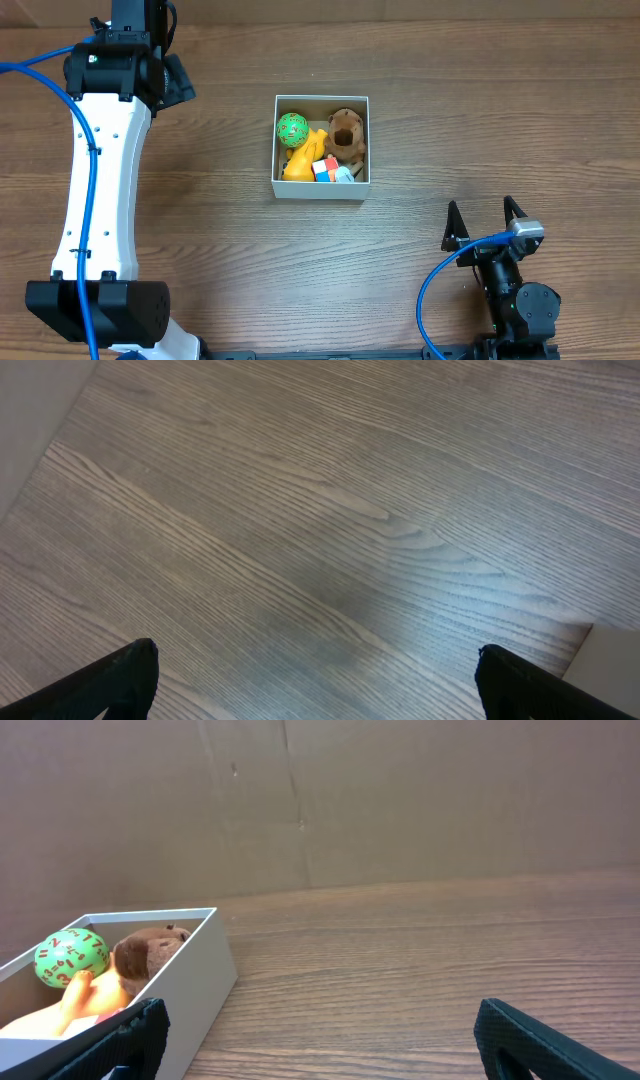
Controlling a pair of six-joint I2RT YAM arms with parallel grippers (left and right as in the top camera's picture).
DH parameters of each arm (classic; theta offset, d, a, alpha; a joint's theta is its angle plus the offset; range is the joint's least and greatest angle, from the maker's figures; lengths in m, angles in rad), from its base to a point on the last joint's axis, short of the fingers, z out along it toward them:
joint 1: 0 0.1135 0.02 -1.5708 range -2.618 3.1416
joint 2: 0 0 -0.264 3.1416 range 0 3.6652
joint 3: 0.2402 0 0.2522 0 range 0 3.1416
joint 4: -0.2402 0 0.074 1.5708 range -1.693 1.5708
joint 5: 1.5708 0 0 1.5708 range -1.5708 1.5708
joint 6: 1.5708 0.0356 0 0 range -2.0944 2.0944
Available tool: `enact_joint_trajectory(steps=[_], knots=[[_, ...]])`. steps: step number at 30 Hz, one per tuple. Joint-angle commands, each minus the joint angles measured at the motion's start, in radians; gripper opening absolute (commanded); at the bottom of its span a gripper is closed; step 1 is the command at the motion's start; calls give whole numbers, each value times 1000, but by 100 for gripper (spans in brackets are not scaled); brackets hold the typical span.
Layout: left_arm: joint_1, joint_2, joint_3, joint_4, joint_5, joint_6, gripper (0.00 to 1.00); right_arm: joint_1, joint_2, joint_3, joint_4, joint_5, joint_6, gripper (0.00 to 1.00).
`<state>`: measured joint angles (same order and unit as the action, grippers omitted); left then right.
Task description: Pack container
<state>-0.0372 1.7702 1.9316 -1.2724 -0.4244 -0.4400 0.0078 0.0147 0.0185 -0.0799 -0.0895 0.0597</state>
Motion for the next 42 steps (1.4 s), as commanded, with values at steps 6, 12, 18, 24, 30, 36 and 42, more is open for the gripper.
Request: enact_joint_trajectory(steps=[6,12,18,24,30,36,42], knots=[[4,-16,8,-3,-21,11,100,-5,-12,-11,4,-2,9,100],[4,-219,8,19,21,6,100,-5,-12,-11,4,-2,9,100],[4,-531,5,24,106,6,100,-5,-12,-11,4,-2,9,100],[3,-836,-90,24,111,6,100,-5,-12,-11,4,-2,9,100],[3,-1159,-342,25,108,-5,100,-5,-12,-11,4,-2,9,100],[3,-1438,-727,148,108,-118,100,-5,-12,-11,4,-2,9,100],[3,-1562,-1120,498,120,-117,100,-5,-12,-11,4,-2,9,100]])
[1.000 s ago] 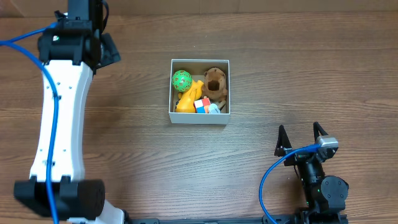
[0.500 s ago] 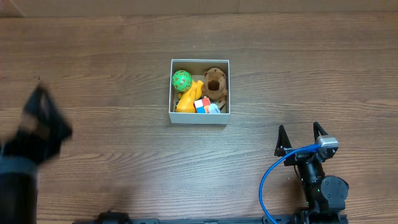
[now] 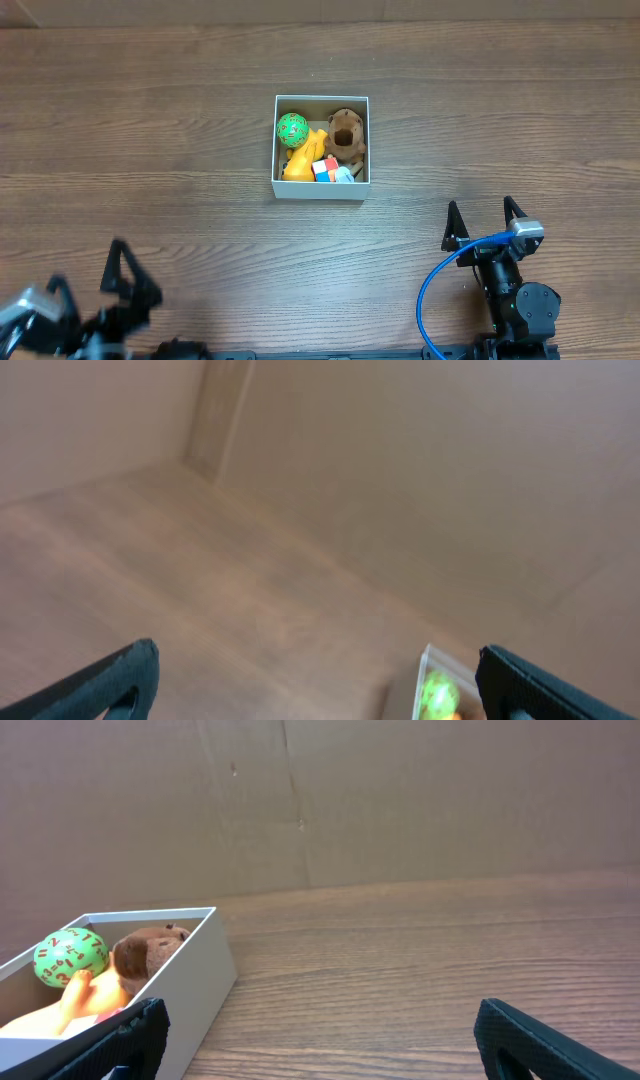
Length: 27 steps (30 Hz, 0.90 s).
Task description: Pack container
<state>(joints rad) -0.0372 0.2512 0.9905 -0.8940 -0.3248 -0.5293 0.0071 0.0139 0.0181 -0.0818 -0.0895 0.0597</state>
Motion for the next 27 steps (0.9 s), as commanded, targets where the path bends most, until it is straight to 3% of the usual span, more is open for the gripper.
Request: enact_joint_trajectory(steps=[1,7,11,20,27], knots=[[3,-51,-237,187,31,-24,100,-5,-11,-10,6,-2,9,100],[3,-65,-573,640,114,-4,100,-5,-11,-10,6,-2,9,100],[3,-83,-702,820,171,93,100,-5,-11,-10,6,-2,9,100],[3,-167,-820,872,293,386,100,-5,-11,-10,6,-2,9,100],[2,-180,-903,872,308,404,100,-5,-11,-10,6,-2,9,100]])
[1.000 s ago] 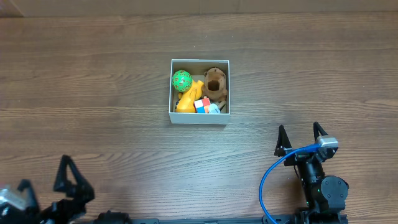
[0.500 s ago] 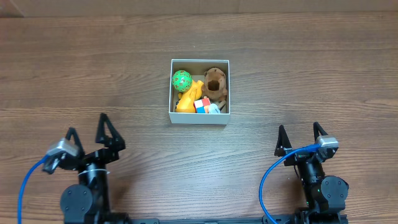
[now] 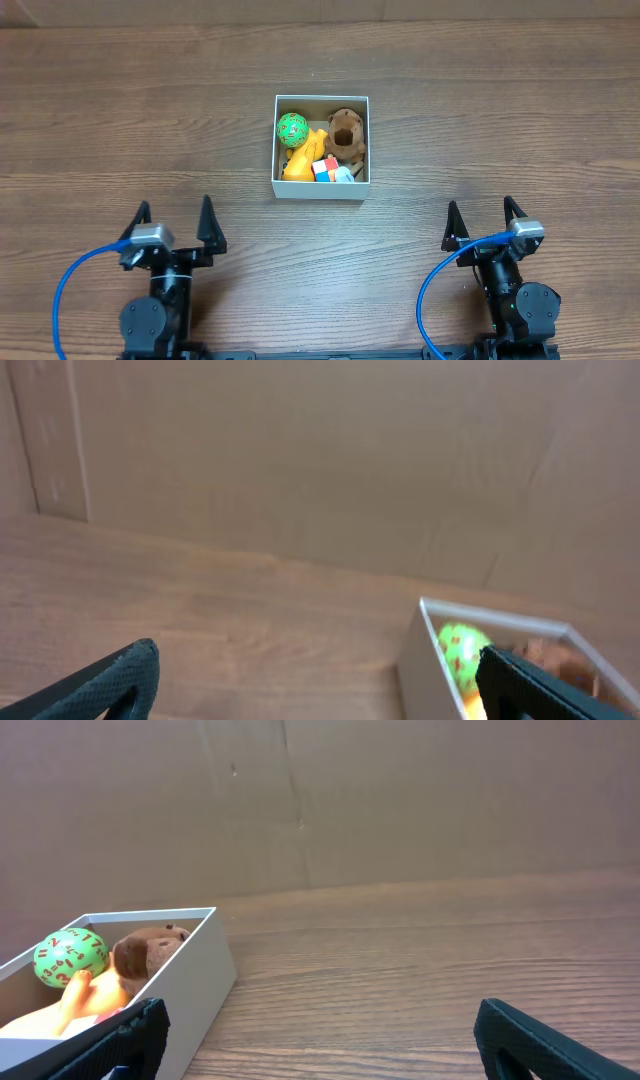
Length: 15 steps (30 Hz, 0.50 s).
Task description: Pack container
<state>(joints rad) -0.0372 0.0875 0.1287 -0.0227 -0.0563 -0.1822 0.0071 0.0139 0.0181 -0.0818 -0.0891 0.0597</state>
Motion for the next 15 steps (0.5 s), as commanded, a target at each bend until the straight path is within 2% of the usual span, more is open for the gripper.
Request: enact_joint_trajectory(steps=[1,15], knots=[[0,-18,-48,0,39,57,100,-5,-11,-10,6,-2,9,100],[-11,-19,-71,-3,50,244,100,-5,-11,-10,6,-2,9,100]])
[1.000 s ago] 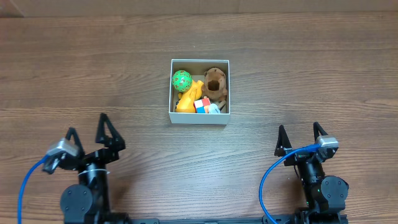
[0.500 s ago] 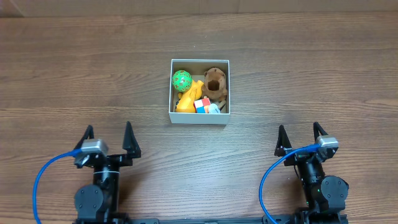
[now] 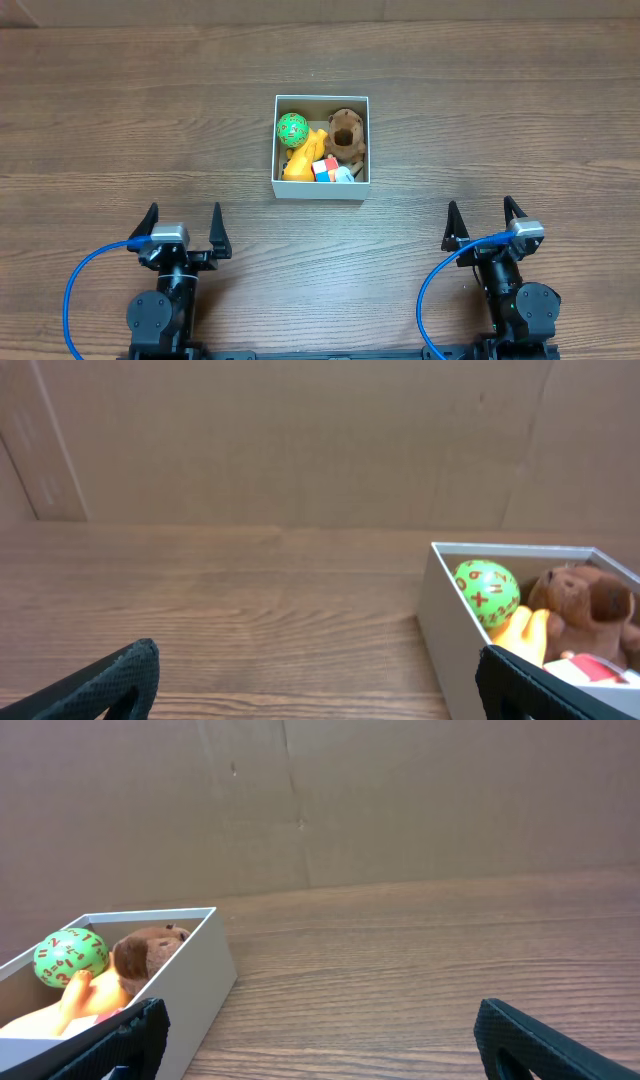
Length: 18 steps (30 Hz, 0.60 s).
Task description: Pack container
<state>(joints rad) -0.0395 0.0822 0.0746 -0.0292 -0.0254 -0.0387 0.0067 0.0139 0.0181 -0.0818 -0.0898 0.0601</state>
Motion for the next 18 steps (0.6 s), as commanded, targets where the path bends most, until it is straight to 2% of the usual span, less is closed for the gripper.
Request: enact_joint_trajectory(steps=[1,4,18], knots=[[-9,-13,-21,4,19,123,100,-4,-11,-10,6,-2,8,100],[-9,-13,-28,3,19,159,100,-4,-11,-10,6,-1,8,100],[-8,-79,-69,-22,14,174,100,-4,-11,-10,6,-2,8,100]])
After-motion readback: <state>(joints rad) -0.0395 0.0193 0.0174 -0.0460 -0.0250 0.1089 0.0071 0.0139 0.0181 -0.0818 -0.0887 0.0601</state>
